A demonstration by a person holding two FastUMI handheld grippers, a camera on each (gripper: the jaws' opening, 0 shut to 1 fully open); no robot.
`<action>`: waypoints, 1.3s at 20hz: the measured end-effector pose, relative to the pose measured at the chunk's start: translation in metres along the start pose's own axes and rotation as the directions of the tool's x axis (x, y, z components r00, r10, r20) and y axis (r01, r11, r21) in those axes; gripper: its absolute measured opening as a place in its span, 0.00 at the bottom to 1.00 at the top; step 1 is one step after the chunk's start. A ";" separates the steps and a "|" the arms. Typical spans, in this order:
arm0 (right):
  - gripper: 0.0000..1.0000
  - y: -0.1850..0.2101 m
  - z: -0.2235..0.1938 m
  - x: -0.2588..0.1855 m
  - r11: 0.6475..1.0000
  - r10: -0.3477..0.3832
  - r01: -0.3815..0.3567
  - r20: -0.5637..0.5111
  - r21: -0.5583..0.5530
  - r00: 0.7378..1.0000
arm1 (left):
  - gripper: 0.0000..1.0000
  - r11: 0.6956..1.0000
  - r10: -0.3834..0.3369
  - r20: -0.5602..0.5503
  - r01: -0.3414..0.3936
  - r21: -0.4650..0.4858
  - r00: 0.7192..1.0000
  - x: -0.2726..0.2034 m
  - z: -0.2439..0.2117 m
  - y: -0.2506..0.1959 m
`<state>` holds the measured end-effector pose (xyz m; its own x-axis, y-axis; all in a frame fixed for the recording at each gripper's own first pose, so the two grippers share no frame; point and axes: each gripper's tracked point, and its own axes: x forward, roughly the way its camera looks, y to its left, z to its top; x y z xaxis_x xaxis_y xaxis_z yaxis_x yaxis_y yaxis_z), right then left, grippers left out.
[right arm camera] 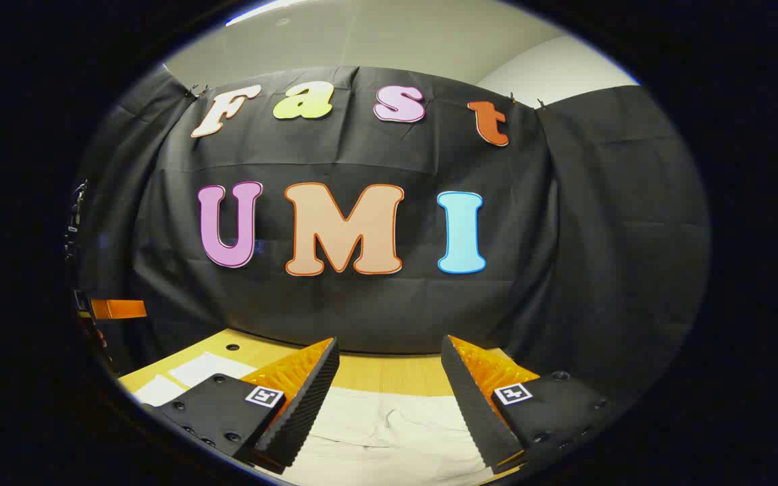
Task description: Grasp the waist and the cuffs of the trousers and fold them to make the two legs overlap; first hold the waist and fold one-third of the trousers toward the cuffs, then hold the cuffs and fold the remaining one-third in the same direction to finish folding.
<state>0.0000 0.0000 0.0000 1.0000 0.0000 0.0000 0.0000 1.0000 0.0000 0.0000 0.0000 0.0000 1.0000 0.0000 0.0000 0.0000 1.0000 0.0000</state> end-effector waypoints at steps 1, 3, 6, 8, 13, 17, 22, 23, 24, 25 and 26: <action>0.97 0.001 -0.002 -0.001 1.000 0.008 -0.008 -0.006 0.007 1.000 | 0.94 1.000 -0.003 -0.004 0.003 0.002 1.000 -0.004 -0.002 -0.001; 0.98 0.000 -0.003 -0.003 1.000 0.016 -0.016 -0.011 0.011 1.000 | 0.94 1.000 -0.005 -0.014 0.005 -0.009 1.000 -0.007 -0.008 -0.004; 0.97 -0.004 -0.005 -0.005 1.000 0.007 -0.007 -0.016 0.004 1.000 | 0.94 1.000 0.011 -0.018 -0.011 -0.023 1.000 -0.012 -0.011 -0.001; 0.97 -0.001 -0.005 -0.006 1.000 0.016 -0.016 -0.020 0.011 1.000 | 0.94 0.999 0.010 -0.013 -0.011 -0.031 1.000 -0.013 -0.009 -0.001; 0.96 0.010 -0.008 -0.005 0.999 0.043 -0.043 -0.026 0.004 0.999 | 0.94 0.999 0.036 -0.012 -0.036 -0.002 0.999 -0.026 -0.011 0.011; 0.98 0.025 -0.010 -0.006 0.998 0.067 -0.066 -0.028 0.012 0.997 | 0.94 0.998 0.053 -0.025 -0.053 0.017 0.998 -0.037 -0.015 0.024; 0.97 0.049 -0.019 -0.010 0.995 0.098 -0.097 -0.052 0.014 0.994 | 0.94 0.995 0.060 -0.087 -0.053 0.079 0.994 -0.052 -0.035 0.047; 0.96 0.052 -0.022 -0.012 0.995 0.098 -0.098 -0.058 0.015 0.993 | 0.94 0.995 0.054 -0.108 -0.045 0.088 0.993 -0.056 -0.040 0.052; 0.96 0.055 -0.024 -0.012 0.995 0.098 -0.098 -0.065 0.015 0.993 | 0.94 0.995 0.043 -0.129 -0.031 0.094 0.991 -0.060 -0.045 0.056; 0.98 0.059 -0.026 -0.014 0.995 0.097 -0.096 -0.069 0.014 0.993 | 0.94 0.995 0.028 -0.153 -0.012 0.102 0.988 -0.064 -0.052 0.059; 0.98 0.061 -0.027 -0.016 0.995 0.097 -0.096 -0.073 0.015 0.993 | 0.94 0.993 0.012 -0.182 0.009 0.116 0.983 -0.068 -0.060 0.063</action>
<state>-0.0158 0.0612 -0.0272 0.9926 0.0965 -0.0731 -0.0957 0.9953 0.0152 -0.0681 0.0631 -0.0604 0.9833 0.0124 -0.1815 0.0089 0.9932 0.1160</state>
